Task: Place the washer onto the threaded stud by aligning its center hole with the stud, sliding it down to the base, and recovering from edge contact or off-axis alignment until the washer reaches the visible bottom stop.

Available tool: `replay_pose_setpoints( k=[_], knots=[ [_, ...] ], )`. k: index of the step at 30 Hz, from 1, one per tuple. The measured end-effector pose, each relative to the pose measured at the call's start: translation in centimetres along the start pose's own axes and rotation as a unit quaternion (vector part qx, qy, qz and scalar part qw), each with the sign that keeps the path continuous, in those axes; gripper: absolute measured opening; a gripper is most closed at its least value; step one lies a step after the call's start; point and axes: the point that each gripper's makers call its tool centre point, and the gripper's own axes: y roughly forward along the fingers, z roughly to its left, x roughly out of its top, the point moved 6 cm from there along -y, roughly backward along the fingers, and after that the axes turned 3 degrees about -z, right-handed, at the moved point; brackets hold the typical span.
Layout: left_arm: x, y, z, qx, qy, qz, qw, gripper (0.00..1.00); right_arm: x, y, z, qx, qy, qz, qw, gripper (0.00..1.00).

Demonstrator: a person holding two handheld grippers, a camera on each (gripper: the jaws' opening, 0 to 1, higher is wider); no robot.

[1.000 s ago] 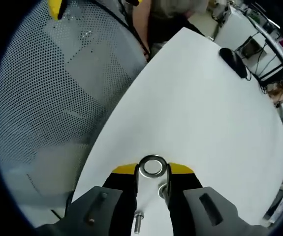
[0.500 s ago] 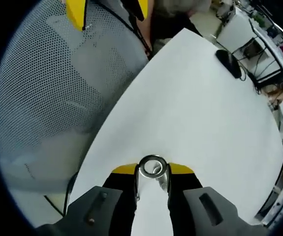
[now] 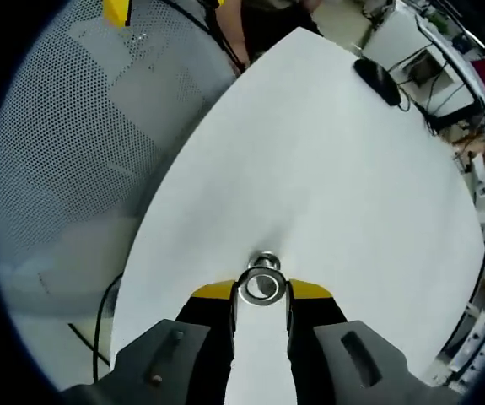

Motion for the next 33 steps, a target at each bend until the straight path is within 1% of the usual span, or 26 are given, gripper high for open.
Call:
replay_pose_setpoints(
  k=[3, 4, 6, 7, 17, 18, 19, 21, 24, 27, 28, 31, 32, 33],
  knots=[
    [0.0, 0.0, 0.0, 0.001, 0.0, 0.0, 1.0, 0.36, -0.6, 0.7, -0.3, -0.004, 0.004, 0.011, 0.9999, 0.23],
    [0.0, 0.0, 0.0, 0.001, -0.001, 0.0, 1.0, 0.36, -0.6, 0.6, -0.5, -0.008, 0.004, 0.009, 0.9999, 0.23],
    [0.0, 0.0, 0.0, 0.001, -0.001, 0.0, 1.0, 0.36, -0.4, 0.8, -0.6, -0.001, 0.017, -0.005, 0.9998, 0.23],
    [0.0, 0.0, 0.0, 0.001, -0.001, 0.0, 1.0, 0.36, -0.5, 0.9, -0.6, 0.001, 0.021, -0.002, 0.9998, 0.23],
    [0.0, 0.0, 0.0, 0.001, -0.001, -0.001, 1.0, 0.35, -0.6, 3.3, -0.5, 0.013, 0.009, 0.02, 0.9997, 0.23],
    [0.0, 0.0, 0.0, 0.003, -0.003, -0.003, 1.0, 0.35, -0.6, 3.5, -0.5, 0.014, 0.008, 0.022, 0.9996, 0.23],
    [0.1, 0.0, 0.1, 0.004, -0.014, -0.009, 0.9998, 0.35, -0.5, 3.8, -0.4, 0.017, 0.004, 0.024, 0.9996, 0.23],
    [0.1, 0.0, 0.1, 0.005, -0.014, -0.01, 0.9998, 0.35, -0.6, 4.4, -0.4, 0.021, 0.003, 0.028, 0.9994, 0.23],
    [0.0, 0.0, 0.1, 0.004, -0.006, -0.004, 1.0, 0.34, -0.8, 5.3, -0.4, 0.024, 0.005, 0.031, 0.9992, 0.22],
    [0.0, 0.0, 0.1, 0.003, -0.006, -0.003, 1.0, 0.34, -0.8, 6.2, -0.2, 0.027, 0.006, 0.025, 0.9993, 0.23],
    [0.0, 0.0, 0.1, 0.003, -0.006, -0.003, 1.0, 0.34, -0.7, 5.9, -0.3, 0.027, 0.009, 0.025, 0.9993, 0.23],
    [0.0, 0.0, 0.1, 0.003, -0.006, -0.003, 1.0, 0.34, -0.8, 5.7, -0.4, 0.028, 0.017, 0.018, 0.9993, 0.24],
    [0.0, 0.0, 0.1, 0.003, -0.006, -0.003, 1.0, 0.34, -0.8, 5.7, -0.3, 0.026, 0.02, 0.016, 0.9993, 0.24],
    [0.0, 0.0, 0.1, 0.002, -0.005, -0.003, 1.0, 0.34, -0.9, 5.5, -0.2, 0.013, 0.037, 0.016, 0.9991, 0.25]
  ],
)
